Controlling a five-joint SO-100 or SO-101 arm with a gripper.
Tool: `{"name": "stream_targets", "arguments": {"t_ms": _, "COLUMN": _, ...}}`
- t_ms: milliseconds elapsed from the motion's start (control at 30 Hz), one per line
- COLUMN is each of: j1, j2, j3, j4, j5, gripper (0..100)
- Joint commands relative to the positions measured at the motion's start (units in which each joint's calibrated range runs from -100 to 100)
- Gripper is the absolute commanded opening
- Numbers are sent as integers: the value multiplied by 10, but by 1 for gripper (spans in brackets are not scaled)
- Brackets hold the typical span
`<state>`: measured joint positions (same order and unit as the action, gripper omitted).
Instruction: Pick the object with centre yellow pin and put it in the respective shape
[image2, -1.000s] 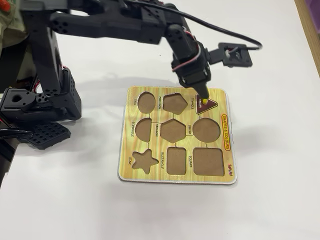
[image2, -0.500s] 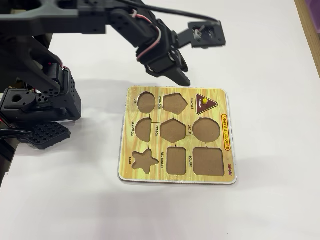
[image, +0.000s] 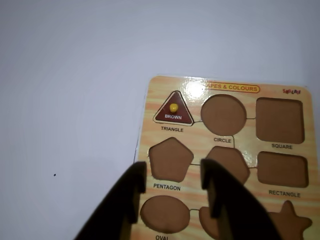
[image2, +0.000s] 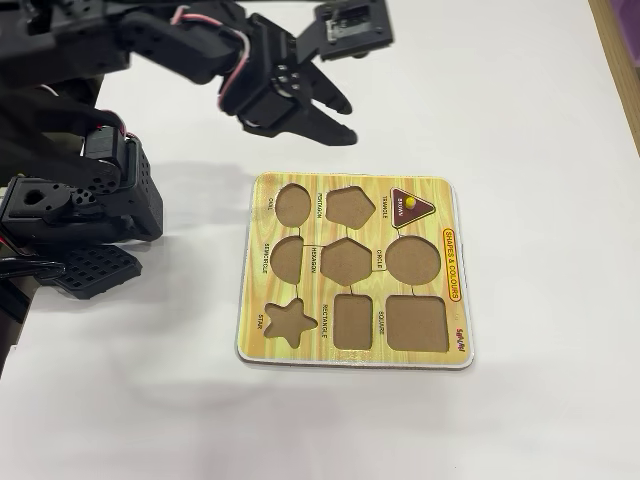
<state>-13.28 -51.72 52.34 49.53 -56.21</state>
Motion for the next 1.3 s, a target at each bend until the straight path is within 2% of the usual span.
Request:
{"name": "stream_targets", "arguments": {"t_ms": 0, "j1": 10, "j2": -74, "j3": 31, "j4": -7, "j5": 1, "gripper": 13}}
{"name": "stream_targets", "arguments": {"t_ms": 267, "j1": 95, "j2": -208, "j3": 117, "j4": -7, "j5": 1, "gripper": 13}}
{"name": "stream_targets", "arguments": {"t_ms": 467, "j1": 123, "j2": -283, "j3": 183, "j4": -7, "j5": 1, "gripper": 13}}
{"name": "stream_targets", "arguments": {"t_ms": 1267, "j1": 127, "j2": -425, "j3": 465, "j4": 2, "j5": 1, "gripper": 13}}
